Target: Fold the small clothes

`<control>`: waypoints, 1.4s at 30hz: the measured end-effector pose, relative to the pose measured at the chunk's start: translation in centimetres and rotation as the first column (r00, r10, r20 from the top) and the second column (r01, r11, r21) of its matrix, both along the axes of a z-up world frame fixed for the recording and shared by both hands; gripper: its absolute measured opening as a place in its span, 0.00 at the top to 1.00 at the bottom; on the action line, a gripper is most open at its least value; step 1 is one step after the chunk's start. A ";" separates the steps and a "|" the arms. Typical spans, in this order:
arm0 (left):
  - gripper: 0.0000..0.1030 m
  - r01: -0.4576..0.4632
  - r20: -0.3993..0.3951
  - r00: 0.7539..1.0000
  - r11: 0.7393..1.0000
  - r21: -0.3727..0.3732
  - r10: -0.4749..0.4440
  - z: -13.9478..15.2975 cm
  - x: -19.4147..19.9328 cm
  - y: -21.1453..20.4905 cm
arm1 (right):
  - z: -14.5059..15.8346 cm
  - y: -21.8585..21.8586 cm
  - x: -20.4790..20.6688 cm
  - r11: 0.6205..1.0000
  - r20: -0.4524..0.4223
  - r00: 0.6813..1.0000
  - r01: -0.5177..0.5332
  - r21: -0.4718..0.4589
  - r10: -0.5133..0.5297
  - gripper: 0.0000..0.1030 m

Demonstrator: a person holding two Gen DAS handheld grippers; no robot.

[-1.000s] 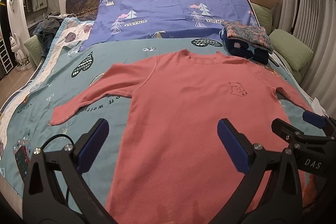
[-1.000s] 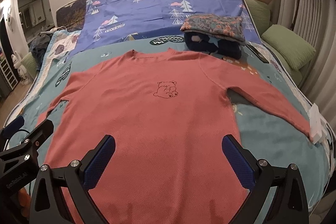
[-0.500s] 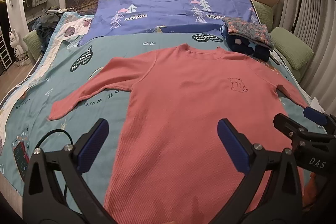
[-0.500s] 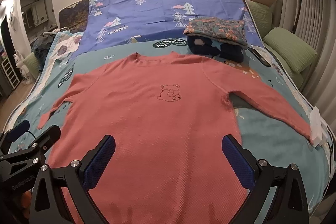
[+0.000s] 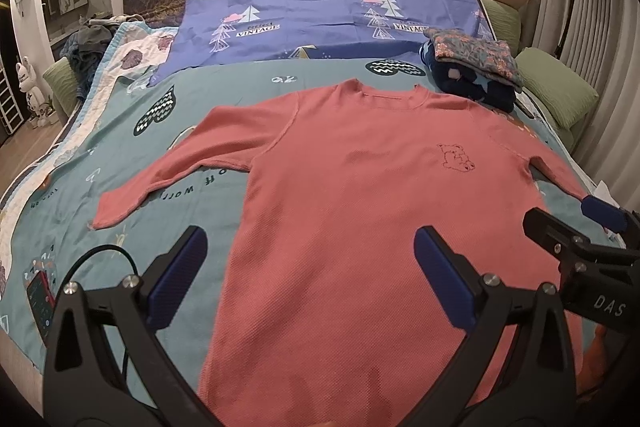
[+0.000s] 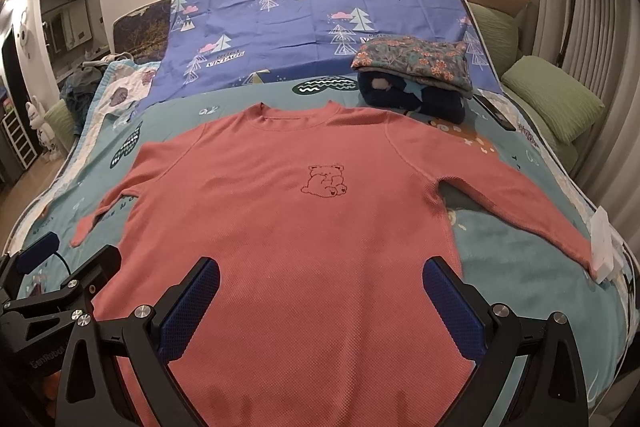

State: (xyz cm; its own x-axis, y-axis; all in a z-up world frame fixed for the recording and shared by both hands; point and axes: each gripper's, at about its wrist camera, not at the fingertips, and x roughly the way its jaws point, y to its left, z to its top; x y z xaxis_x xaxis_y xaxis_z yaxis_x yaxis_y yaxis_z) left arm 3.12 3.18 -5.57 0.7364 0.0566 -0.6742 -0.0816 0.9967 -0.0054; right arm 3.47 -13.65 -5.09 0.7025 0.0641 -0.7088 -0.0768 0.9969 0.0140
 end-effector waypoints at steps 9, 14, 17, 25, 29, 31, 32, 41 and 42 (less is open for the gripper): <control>0.00 0.014 0.016 1.000 1.000 -0.021 -0.014 0.0 0.1 0.3 | 0.0 0.1 0.1 1.000 0.001 1.000 -0.001 0.001 0.001 0.00; 0.00 0.019 0.018 1.000 0.999 -0.036 -0.018 -0.1 0.3 0.6 | 0.2 0.2 0.3 1.000 -0.003 1.000 0.003 -0.001 -0.003 0.00; 0.00 0.025 0.027 0.999 0.999 -0.048 -0.024 -0.1 0.6 1.0 | 0.3 0.3 0.5 1.000 0.001 1.000 0.003 -0.002 -0.003 0.00; 0.00 -0.022 -0.010 1.000 0.990 -0.136 0.021 -1.3 2.5 7.0 | 0.7 2.0 1.9 0.999 0.000 1.000 -0.031 -0.042 0.031 0.00; 0.05 -0.144 -0.064 0.989 0.963 -0.230 0.133 -2.8 3.5 13.5 | 0.7 3.8 3.0 0.995 -0.005 0.996 -0.090 -0.041 0.090 0.01; 0.08 -0.233 -0.101 0.972 0.934 -0.271 0.214 -3.9 4.2 17.9 | 0.6 5.0 3.8 0.991 -0.011 0.991 -0.131 -0.037 0.131 0.04; 0.13 -0.276 -0.125 0.960 0.917 -0.289 0.250 -4.6 4.6 19.8 | 0.5 5.5 4.0 0.988 -0.014 0.989 -0.149 -0.038 0.149 0.08; 0.24 -0.584 -0.368 0.810 0.567 -0.580 0.457 -13.3 6.3 34.0 | -1.8 9.6 6.4 0.959 -0.091 0.958 -0.278 -0.060 0.272 0.21; 0.24 -0.608 -0.384 0.791 0.538 -0.584 0.477 -14.0 6.4 34.8 | -2.0 9.6 6.7 0.959 -0.095 0.958 -0.276 -0.064 0.269 0.21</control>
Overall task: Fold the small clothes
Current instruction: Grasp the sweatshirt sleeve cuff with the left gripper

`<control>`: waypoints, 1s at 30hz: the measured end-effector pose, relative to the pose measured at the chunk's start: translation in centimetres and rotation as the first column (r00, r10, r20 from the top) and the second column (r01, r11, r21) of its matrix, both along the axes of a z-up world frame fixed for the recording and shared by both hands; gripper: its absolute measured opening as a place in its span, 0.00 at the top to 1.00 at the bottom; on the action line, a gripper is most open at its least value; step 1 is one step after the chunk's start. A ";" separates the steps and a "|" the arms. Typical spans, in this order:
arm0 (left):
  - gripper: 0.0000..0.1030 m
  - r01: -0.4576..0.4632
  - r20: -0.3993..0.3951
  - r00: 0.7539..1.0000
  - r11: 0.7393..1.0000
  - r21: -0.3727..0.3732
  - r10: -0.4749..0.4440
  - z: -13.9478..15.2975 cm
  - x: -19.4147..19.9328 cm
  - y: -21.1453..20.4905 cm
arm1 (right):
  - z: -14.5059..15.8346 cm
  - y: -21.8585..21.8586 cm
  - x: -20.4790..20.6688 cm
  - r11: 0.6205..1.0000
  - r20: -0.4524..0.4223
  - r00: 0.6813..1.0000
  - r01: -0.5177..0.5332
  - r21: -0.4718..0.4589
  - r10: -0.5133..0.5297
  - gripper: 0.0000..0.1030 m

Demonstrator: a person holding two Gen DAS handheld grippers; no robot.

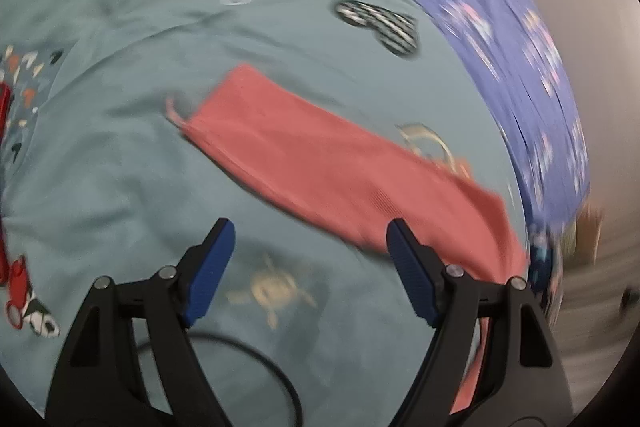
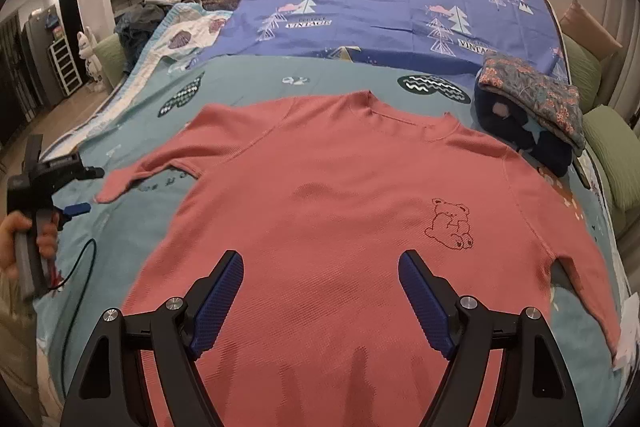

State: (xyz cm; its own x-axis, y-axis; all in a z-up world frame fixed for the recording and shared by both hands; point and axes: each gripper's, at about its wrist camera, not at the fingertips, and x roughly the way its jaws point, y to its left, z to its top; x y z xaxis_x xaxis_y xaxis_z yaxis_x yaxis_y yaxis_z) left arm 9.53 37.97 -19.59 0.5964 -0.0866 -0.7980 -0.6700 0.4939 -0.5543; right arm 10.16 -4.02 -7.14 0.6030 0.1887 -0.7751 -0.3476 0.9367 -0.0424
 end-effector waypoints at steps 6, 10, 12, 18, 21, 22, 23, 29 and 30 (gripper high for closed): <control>0.24 -0.091 -0.059 0.994 0.995 -0.039 0.089 -3.0 1.2 2.0 | -0.9 -0.4 1.4 1.000 -0.031 0.999 0.015 -0.003 -0.015 0.21; 0.41 -0.113 -0.065 0.992 0.992 -0.046 0.110 -3.9 2.4 2.4 | -1.4 -0.3 2.0 1.000 -0.047 0.999 0.013 -0.005 -0.014 0.21; 0.59 -0.111 -0.058 0.992 0.992 -0.053 0.108 -4.0 3.0 2.6 | -1.5 -0.2 2.2 1.000 -0.052 0.999 0.012 -0.007 -0.012 0.21; 0.95 -0.105 0.049 0.993 0.994 -0.019 0.105 -0.9 4.0 2.6 | -1.7 -0.5 2.7 1.000 -0.051 0.999 0.015 -0.003 -0.015 0.21; 0.95 -0.059 0.137 0.989 0.995 0.081 0.047 4.0 5.4 0.8 | -1.6 -1.4 3.0 0.999 -0.055 0.998 0.032 0.010 -0.031 0.21; 0.95 -0.036 0.165 0.986 0.993 0.116 0.016 5.6 5.9 -0.1 | -1.6 -1.7 3.1 0.999 -0.054 0.998 0.038 0.015 -0.037 0.21; 0.95 -0.017 0.189 0.982 0.989 0.145 -0.011 7.1 6.3 -0.9 | -1.6 -2.0 3.2 0.999 -0.054 0.998 0.044 0.017 -0.043 0.21; 0.43 -0.023 0.146 0.989 0.973 0.228 -0.011 9.1 5.0 -1.9 | -1.8 -4.2 3.2 0.994 -0.078 0.994 0.088 0.063 -0.083 0.20; 0.32 -0.047 0.125 0.992 0.972 0.230 0.018 8.4 4.4 -1.5 | -1.9 -4.3 3.2 0.994 -0.082 0.993 0.088 0.066 -0.082 0.20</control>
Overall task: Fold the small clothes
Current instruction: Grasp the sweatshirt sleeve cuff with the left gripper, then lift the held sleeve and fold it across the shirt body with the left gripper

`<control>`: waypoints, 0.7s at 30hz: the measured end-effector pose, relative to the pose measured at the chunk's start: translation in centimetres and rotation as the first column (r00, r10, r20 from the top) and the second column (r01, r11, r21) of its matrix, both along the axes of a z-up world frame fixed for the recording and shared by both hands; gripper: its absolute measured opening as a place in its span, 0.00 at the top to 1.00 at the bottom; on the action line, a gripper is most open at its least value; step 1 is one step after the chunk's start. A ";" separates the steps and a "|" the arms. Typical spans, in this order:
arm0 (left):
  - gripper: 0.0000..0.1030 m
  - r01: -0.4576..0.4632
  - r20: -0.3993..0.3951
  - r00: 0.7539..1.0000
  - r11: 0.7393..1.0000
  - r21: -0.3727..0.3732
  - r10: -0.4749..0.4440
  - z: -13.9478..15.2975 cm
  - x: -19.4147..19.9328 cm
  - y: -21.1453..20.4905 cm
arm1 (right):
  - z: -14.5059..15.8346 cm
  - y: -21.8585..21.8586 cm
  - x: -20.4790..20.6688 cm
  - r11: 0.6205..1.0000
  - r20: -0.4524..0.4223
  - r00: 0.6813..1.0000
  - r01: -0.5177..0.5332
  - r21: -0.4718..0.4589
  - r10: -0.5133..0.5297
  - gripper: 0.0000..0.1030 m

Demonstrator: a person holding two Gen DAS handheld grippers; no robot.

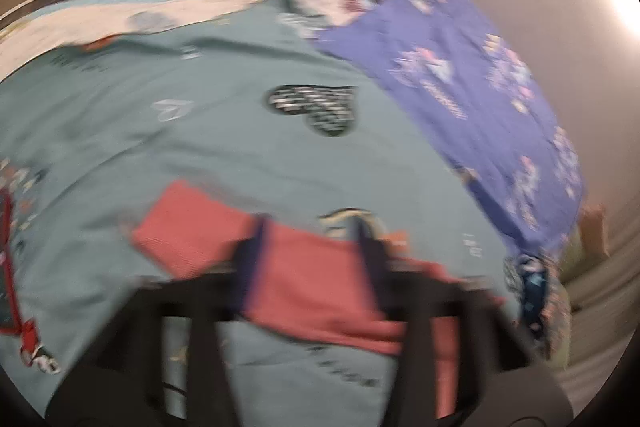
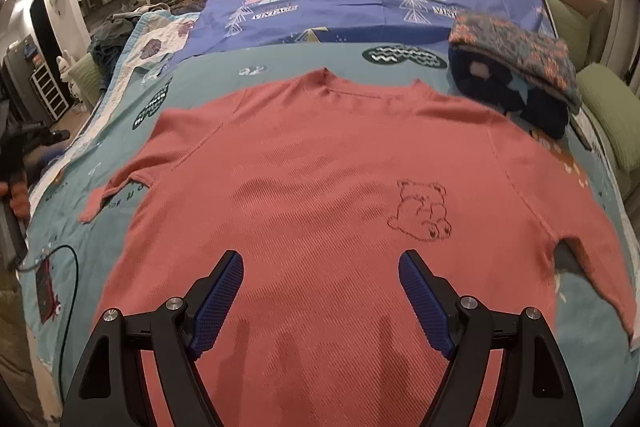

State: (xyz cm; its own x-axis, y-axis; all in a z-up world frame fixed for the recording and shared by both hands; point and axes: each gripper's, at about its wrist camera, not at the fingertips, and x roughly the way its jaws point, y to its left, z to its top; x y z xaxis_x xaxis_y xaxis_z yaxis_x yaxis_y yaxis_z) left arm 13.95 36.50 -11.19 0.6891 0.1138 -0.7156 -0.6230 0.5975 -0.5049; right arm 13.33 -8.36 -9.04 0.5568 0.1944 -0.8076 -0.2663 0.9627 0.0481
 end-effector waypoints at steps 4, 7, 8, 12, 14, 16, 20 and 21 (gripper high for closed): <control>0.32 -0.105 -0.125 0.989 0.981 -0.165 0.085 -7.0 -2.7 3.0 | -0.5 -0.3 0.0 1.000 -0.017 1.000 -0.008 0.002 0.008 0.20; 0.33 -0.197 -0.172 0.975 0.905 -0.378 0.140 -12.5 -4.1 4.8 | -0.4 -0.1 0.0 1.000 -0.021 1.000 -0.019 0.011 0.019 0.21; 0.34 -0.218 -0.160 0.973 0.885 -0.412 0.165 -13.4 -4.4 5.3 | -0.2 0.0 -0.1 1.000 -0.016 1.000 -0.023 0.012 0.023 0.20; 0.84 -0.216 -0.046 0.975 0.894 -0.392 0.215 -13.1 -3.9 6.8 | 0.0 0.4 -0.3 0.999 0.005 0.999 -0.035 -0.003 0.035 0.20; 0.98 -0.160 -0.019 0.986 0.897 -0.411 0.167 -12.7 -2.5 7.3 | 0.0 0.7 -0.1 0.999 0.007 0.999 -0.036 -0.007 0.036 0.20; 0.98 -0.147 0.003 0.987 0.917 -0.370 0.159 -11.1 -1.6 7.0 | -0.1 1.0 0.3 0.999 0.003 0.999 -0.041 -0.013 0.041 0.20; 0.98 -0.070 0.051 0.995 0.972 -0.223 0.083 -6.8 0.3 5.3 | -0.1 2.3 1.3 0.996 0.002 0.996 -0.084 -0.020 0.084 0.20; 0.98 -0.042 0.065 0.996 0.983 -0.181 0.055 -5.3 0.9 4.8 | -0.1 2.6 1.4 0.995 0.004 0.995 -0.100 -0.018 0.100 0.20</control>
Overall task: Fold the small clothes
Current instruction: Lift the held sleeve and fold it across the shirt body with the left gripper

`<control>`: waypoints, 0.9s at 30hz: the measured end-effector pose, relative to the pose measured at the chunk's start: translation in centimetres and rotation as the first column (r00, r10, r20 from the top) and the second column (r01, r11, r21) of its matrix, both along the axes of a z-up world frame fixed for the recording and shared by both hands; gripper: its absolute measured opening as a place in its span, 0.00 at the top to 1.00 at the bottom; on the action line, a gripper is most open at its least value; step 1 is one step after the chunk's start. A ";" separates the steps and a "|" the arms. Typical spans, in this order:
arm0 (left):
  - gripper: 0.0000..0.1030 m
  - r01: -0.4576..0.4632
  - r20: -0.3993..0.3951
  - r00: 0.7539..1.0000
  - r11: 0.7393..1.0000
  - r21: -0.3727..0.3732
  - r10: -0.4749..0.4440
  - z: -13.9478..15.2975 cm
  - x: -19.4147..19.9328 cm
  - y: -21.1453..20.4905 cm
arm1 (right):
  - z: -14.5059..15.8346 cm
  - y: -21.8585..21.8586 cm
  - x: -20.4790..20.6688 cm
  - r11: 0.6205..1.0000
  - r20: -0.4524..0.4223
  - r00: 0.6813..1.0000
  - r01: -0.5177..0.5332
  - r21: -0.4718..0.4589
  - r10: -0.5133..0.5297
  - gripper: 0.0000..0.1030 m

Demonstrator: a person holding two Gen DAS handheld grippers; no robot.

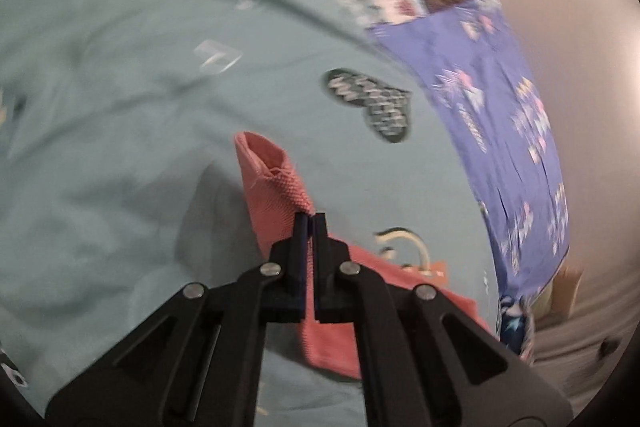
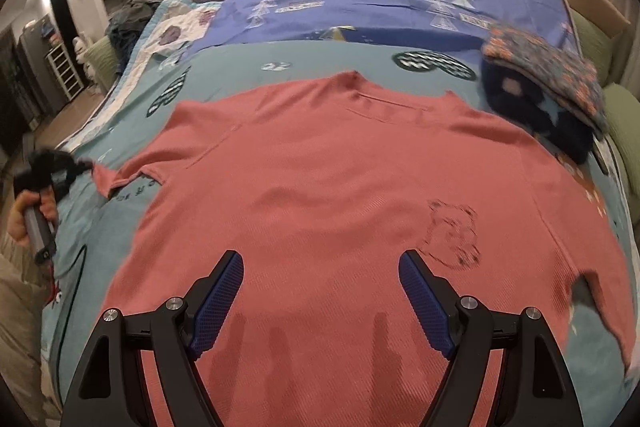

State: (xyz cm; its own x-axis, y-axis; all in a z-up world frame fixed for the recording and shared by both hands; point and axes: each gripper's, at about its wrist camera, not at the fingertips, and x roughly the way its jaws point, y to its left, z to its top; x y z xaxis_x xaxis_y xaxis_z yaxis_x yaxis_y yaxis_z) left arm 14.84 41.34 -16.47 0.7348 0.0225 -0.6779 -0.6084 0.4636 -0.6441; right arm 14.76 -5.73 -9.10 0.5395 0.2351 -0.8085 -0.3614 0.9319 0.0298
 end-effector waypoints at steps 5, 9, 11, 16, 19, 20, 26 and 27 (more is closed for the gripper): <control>0.98 0.126 0.067 0.988 0.978 0.166 -0.139 5.2 1.5 -3.0 | 0.7 1.9 1.0 0.992 -0.005 0.995 -0.102 0.073 0.102 0.20; 0.98 0.292 0.099 0.936 0.903 0.316 -0.338 8.9 2.9 -9.4 | 1.9 2.5 2.8 0.985 -0.025 0.993 -0.110 0.135 0.115 0.21; 0.98 0.368 0.098 0.897 0.851 0.376 -0.431 9.9 3.7 -12.9 | 2.5 2.3 3.6 0.984 -0.028 0.994 -0.101 0.147 0.106 0.21; 0.98 0.558 0.049 0.753 0.677 0.480 -0.656 10.3 4.7 -23.9 | 3.9 0.3 5.2 0.980 -0.044 0.997 -0.058 0.192 0.068 0.23; 0.98 0.641 -0.016 0.683 0.590 0.492 -0.730 8.8 5.3 -28.8 | 3.5 -0.5 6.8 0.971 -0.107 0.992 -0.039 0.237 0.066 0.23; 0.98 0.651 -0.039 0.677 0.573 0.497 -0.735 8.3 5.3 -29.6 | 3.0 -0.6 7.3 0.971 -0.138 0.989 -0.026 0.236 0.060 0.23; 0.89 0.585 -0.100 0.767 0.627 0.515 -0.634 7.2 3.1 -26.0 | 0.9 -0.1 9.3 0.963 -0.234 0.969 -0.012 0.271 0.078 0.23; 0.83 0.569 -0.109 0.785 0.641 0.515 -0.609 7.0 2.8 -24.8 | 0.8 0.2 9.6 0.960 -0.241 0.967 -0.016 0.281 0.087 0.23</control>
